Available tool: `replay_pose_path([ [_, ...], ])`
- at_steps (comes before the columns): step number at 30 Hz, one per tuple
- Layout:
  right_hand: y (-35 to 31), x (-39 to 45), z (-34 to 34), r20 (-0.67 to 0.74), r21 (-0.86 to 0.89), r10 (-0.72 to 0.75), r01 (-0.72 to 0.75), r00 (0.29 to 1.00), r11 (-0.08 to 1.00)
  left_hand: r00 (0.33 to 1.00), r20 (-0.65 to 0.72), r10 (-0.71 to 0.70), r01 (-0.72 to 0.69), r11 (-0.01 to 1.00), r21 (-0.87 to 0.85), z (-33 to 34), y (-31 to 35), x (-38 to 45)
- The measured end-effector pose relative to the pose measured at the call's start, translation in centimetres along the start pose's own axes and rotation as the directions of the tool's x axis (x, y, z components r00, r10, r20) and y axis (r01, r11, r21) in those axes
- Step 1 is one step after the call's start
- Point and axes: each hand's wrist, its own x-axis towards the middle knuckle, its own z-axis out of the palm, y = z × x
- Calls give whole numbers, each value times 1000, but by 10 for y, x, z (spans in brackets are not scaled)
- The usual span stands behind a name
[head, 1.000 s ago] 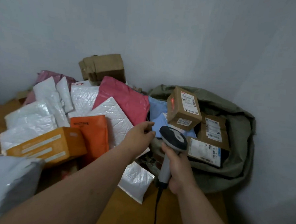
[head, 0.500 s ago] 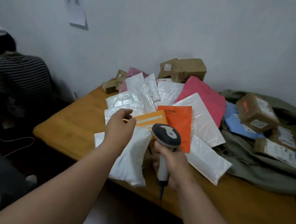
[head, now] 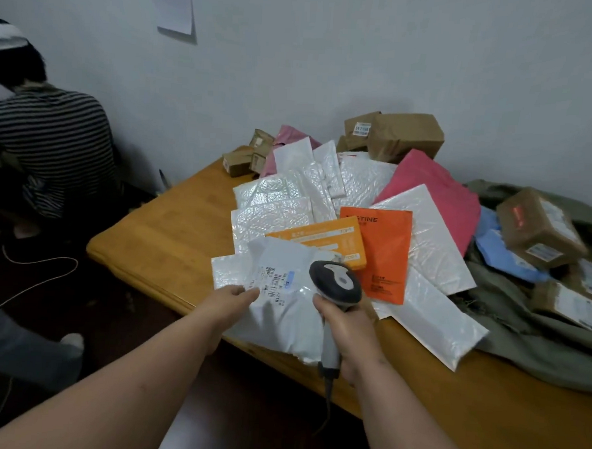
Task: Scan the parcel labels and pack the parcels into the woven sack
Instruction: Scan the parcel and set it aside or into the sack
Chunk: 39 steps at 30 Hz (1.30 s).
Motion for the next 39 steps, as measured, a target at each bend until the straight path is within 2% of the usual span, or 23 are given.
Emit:
replay_pose_path([
  [7,-15,14,-7,5,177,-112,109,994,978,989,-129,73,-94,980,-173,8,35,6],
  [12,-41,27,-22,37,276,-137,121,990,953,980,-75,183,-197,932,-305,11,62,3],
  [18,-50,36,-46,39,345,-133,111,990,932,972,68,224,-175,888,-424,20,73,0],
  [23,-50,41,-59,19,397,-129,111,991,911,965,-58,257,-254,853,-455,37,81,4],
  [26,-55,42,-59,0,448,-125,112,992,887,955,-65,291,-283,818,-501,44,92,9],
  [29,-59,41,-54,-61,493,-128,141,990,859,958,-27,287,-245,762,-600,47,103,19],
  [32,-65,37,-47,-85,520,-141,165,986,838,972,15,235,-141,632,-762,52,112,28],
  [35,-67,32,-37,-100,483,-143,174,985,858,965,94,243,-52,531,-846,57,120,29],
  [37,-67,29,-29,-99,459,-134,165,986,873,957,155,244,4,524,-852,62,124,27],
  [39,-66,26,-22,-105,429,-141,173,984,886,948,203,245,18,596,-803,66,126,24],
])
